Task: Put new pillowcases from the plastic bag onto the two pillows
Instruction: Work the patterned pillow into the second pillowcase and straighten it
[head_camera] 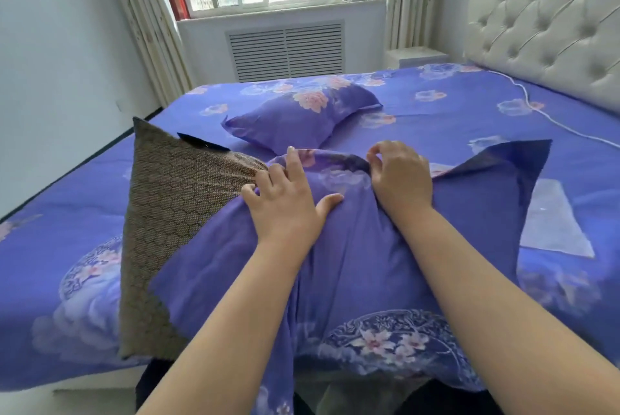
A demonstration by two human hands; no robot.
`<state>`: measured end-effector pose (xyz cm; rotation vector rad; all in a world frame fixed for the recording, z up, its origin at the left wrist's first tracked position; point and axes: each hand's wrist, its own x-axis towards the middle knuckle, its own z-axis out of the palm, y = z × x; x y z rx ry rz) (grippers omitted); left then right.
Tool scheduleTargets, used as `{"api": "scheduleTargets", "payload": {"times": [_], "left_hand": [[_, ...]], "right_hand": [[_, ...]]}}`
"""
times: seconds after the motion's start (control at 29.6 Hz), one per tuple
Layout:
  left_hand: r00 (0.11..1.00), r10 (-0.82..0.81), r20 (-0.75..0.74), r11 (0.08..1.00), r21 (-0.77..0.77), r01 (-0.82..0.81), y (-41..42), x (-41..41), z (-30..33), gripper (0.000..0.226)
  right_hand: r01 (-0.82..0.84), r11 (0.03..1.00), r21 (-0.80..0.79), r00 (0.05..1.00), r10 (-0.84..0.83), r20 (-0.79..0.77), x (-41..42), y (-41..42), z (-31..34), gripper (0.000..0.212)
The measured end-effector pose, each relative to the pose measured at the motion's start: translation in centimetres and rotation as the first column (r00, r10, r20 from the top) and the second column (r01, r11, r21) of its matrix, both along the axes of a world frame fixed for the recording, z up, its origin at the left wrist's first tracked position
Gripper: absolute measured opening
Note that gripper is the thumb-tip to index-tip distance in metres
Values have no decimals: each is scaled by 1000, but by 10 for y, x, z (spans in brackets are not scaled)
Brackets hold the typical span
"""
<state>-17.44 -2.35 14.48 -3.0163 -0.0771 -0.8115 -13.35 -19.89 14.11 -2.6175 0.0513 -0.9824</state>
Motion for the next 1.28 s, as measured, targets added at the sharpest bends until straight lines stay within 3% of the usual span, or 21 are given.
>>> {"api": "scheduleTargets", "payload": {"times": [0.13,0.3,0.44,0.54,0.67,0.74,0.78,0.84,0.91,1.01,1.08,1.18,1.28], "left_hand": [[994,40,-106,999,13,-38,19,27,5,100],[954,94,-285,995,1,-98,68,72,-1,56],[985,-15,-172,999,33,21,76,97,-18,22],[991,-86,-100,984,-163,69,93,113,-27,14],[978,-137,-156,892,-449,54,105,126,-25,29],[960,-221,-171,850,-517,104,103,129,-15,31],[947,-267,-181,851,-506,143,100,130,-8,31],[916,-331,-225,886,-408,220,92,130,4,31],[901,-325,-287,932,-262,252,86,130,15,31],[892,-194,-409,981,-69,181,95,127,25,32],[875,-113,-470,993,-13,122,107,123,24,32],[866,-202,-458,969,-219,111,108,113,17,30],[919,-273,-285,791,-610,45,100,106,0,38]], "right_hand": [[-88,992,91,996,90,-13,-13,3,-5,40],[-100,985,-142,980,72,-188,-39,26,-28,76],[-85,982,-167,957,33,-289,-52,32,-43,91],[-148,968,-205,957,88,-275,-60,40,-48,97],[-257,906,-337,919,122,-374,-63,40,-60,111],[-269,895,-355,891,91,-446,-55,35,-62,104],[-259,893,-369,892,74,-446,-49,34,-62,89],[-201,888,-414,948,71,-309,-32,30,-59,39],[-155,913,-377,977,84,-198,-13,22,-52,12],[-140,948,-285,985,105,-136,19,12,-25,13],[-96,948,-304,994,79,-69,46,8,3,16],[-124,969,-212,991,112,-71,90,18,48,26],[-198,976,-85,978,191,-81,129,55,82,25]]}}
